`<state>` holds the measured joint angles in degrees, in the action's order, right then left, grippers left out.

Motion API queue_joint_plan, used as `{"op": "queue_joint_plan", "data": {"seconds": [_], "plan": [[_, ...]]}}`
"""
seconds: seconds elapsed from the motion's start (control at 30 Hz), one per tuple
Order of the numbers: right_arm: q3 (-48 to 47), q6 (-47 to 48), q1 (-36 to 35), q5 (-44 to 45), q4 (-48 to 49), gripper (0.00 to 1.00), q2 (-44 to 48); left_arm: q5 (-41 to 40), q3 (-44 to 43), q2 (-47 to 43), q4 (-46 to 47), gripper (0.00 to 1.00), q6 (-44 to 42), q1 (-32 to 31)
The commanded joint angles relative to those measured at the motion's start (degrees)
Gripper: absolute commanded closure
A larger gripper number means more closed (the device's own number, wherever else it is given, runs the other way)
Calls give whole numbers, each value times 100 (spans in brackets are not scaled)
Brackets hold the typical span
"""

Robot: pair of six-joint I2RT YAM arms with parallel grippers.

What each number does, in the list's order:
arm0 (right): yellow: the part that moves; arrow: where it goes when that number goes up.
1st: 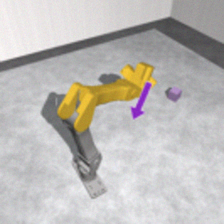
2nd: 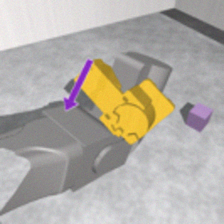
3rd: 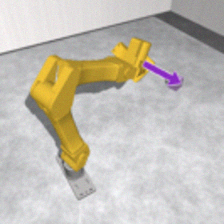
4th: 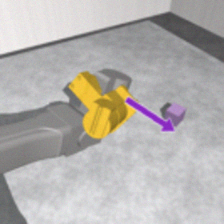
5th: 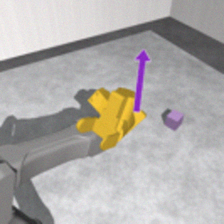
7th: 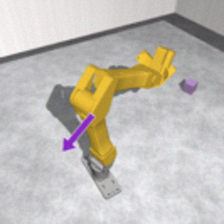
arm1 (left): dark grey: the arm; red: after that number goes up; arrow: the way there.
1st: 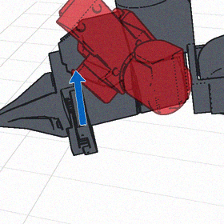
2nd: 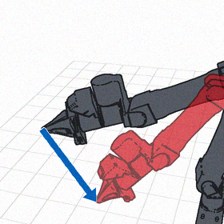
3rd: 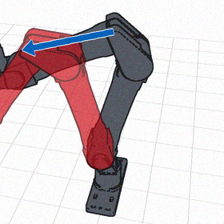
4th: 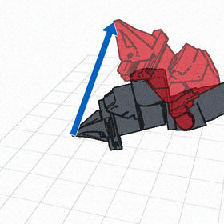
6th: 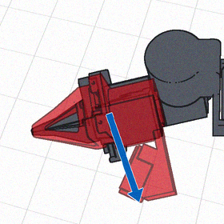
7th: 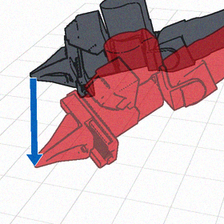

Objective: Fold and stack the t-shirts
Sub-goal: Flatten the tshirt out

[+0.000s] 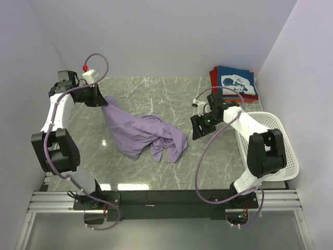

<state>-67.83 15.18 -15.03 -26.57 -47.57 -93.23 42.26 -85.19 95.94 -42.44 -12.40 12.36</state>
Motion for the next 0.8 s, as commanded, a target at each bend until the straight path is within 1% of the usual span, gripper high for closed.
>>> {"op": "queue_joint_plan", "data": {"seconds": [0.0, 0.03, 0.13, 0.17, 0.2, 0.23, 0.3, 0.37, 0.4, 0.5, 0.53, 0.6, 0.63, 0.7, 0.73, 0.77], "plan": [[425, -1050, -9, -690, 940, 35, 199, 107, -42, -102, -2, 99, 53, 3], [611, -1418, -26, -788, 1343, 35, 304, 46, -16, -85, 112, 99, 141, 3], [1236, -1859, -246, -973, 1882, 35, 709, -130, -24, 12, 296, 99, 405, 38], [1411, -1948, -290, -930, 2022, 35, 971, -191, -33, 38, 332, 99, 475, 47], [1787, -2036, -421, -886, 2180, 35, 1130, -218, -33, 91, 376, 99, 598, 47], [2000, -2202, -492, -790, 2478, 35, 1297, -210, -59, 118, 411, 99, 651, 73], [2544, -2396, -737, -745, 2804, 29, 1807, -166, -68, 197, 455, 99, 791, 74], [2809, -2704, -949, -578, 3235, 29, 2175, -157, -33, 214, 525, 99, 862, 82], [2941, -2800, -1211, -517, 3419, 29, 2230, -165, -16, 206, 543, 99, 889, 82], [2925, -3056, -1687, -271, 3623, 26, 2020, -218, 72, 171, 596, 99, 898, 91], [2855, -3073, -1792, -70, 3615, 25, 1663, -210, 90, 162, 605, 99, 898, 100], [2478, -3004, -1942, 11, 3405, 22, 1222, -209, 151, 127, 622, 99, 889, 118], [2337, -2977, -2030, 55, 3308, 22, 758, -209, 178, 109, 622, 99, 880, 144], [1898, -2898, -2048, 90, 3044, 23, 308, -201, 213, 65, 605, 99, 836, 179], [1775, -2880, -2048, 99, 2991, 25, -34, -201, 213, 56, 587, 99, 810, 223], [1608, -2863, -2057, 195, 2956, 28, -168, -183, 204, 65, 552, 99, 775, 240]]}}
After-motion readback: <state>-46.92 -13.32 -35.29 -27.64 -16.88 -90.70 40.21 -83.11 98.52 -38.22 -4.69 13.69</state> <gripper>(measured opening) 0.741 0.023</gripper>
